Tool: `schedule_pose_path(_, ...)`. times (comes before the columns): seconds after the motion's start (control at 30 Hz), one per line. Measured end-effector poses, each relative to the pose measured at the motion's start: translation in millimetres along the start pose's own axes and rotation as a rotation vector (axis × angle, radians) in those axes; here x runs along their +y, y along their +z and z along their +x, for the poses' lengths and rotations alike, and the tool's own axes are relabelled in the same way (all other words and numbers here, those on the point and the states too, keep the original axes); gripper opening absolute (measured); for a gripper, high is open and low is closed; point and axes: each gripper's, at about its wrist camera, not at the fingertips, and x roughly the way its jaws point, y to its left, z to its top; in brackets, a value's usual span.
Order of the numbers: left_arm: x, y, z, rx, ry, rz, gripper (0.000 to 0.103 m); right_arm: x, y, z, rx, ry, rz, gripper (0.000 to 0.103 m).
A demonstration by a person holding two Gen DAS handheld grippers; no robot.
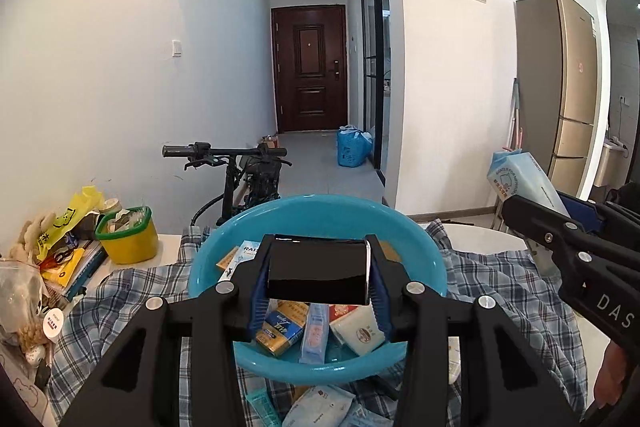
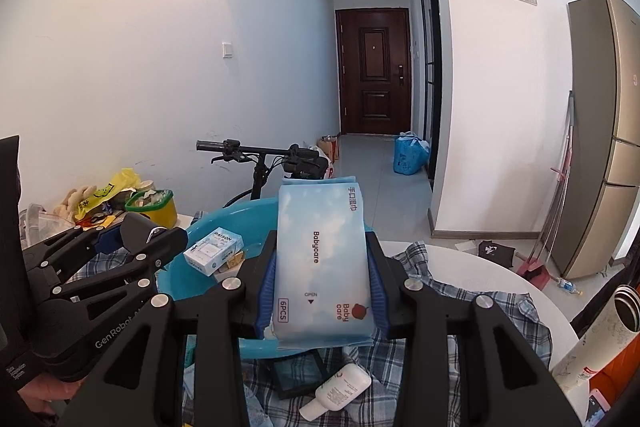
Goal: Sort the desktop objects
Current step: 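Carry the black case and wipes pack over the turquoise basin with both grippers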
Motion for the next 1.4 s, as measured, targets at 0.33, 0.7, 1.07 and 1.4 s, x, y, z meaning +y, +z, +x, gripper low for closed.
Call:
schedule_pose_path(0.33,29,21,65,-0.024,0.033,-0.041,0.045,-5,27,66,0.009,-0.011,0.028,0.038)
schedule_pose_path(0.7,58,30,112,-0.045,0.03,-0.126,0.045,-2,38,104,0.006,-0.02,0.024,0.038)
schedule_pose_path(1.07,73,28,116,-0.048,0.051,-0.158,0.045,-1,40,105,-0.003,-0.005,0.016,0.038)
schedule_pose_path(1.4,78,26,126,-0.02,0.071,-0.159,0.045,-1,41,104,-0.008,0.006,0.027,0.038)
